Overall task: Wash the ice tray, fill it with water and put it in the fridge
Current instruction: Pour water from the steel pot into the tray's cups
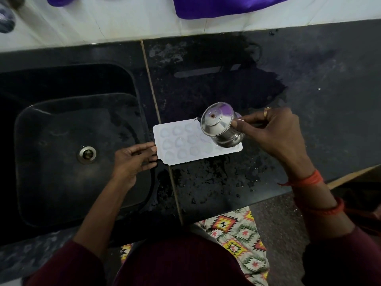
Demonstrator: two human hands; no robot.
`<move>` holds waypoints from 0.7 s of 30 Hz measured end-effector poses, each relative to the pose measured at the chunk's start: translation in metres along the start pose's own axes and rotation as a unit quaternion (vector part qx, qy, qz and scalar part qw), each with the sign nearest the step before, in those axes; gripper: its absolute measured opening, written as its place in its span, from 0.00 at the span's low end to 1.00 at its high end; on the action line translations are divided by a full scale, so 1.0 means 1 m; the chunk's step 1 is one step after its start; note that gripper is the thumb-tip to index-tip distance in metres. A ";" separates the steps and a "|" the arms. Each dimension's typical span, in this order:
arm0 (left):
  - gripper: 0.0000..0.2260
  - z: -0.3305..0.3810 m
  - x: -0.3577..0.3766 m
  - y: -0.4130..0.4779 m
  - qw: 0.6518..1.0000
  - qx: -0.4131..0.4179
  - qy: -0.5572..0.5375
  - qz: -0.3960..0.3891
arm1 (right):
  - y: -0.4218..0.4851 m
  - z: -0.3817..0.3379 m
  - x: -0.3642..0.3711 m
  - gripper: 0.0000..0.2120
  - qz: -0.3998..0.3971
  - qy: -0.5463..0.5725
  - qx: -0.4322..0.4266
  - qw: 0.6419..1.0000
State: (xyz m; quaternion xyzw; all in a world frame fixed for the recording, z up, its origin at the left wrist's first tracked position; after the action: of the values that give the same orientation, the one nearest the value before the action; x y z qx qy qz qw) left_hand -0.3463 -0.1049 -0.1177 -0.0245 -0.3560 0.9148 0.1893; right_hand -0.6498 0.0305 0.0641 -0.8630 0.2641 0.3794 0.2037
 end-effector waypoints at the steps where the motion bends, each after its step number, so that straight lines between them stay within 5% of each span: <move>1: 0.06 0.000 0.000 0.000 1.000 0.000 0.000 0.000 | 0.000 0.001 0.000 0.16 -0.001 -0.003 0.000 1.000; 21: 0.05 -0.003 0.000 0.002 1.000 -0.002 -0.006 -0.006 | 0.000 0.000 -0.002 0.17 -0.004 -0.021 -0.008 1.000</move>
State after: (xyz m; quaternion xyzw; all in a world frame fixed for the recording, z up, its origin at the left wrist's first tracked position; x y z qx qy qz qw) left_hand -0.3467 -0.1038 -0.1209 -0.0172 -0.3593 0.9129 0.1929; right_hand -0.6509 0.0308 0.0655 -0.8575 0.2532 0.3990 0.2036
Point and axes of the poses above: each hand's wrist, its own y-axis towards the middle knuckle, its own x-axis out of the palm, z = x × y, the point moved 8 cm from there along y, towards the middle knuckle, and after that the axes turned 4 degrees about -z, right-handed, at the moved point
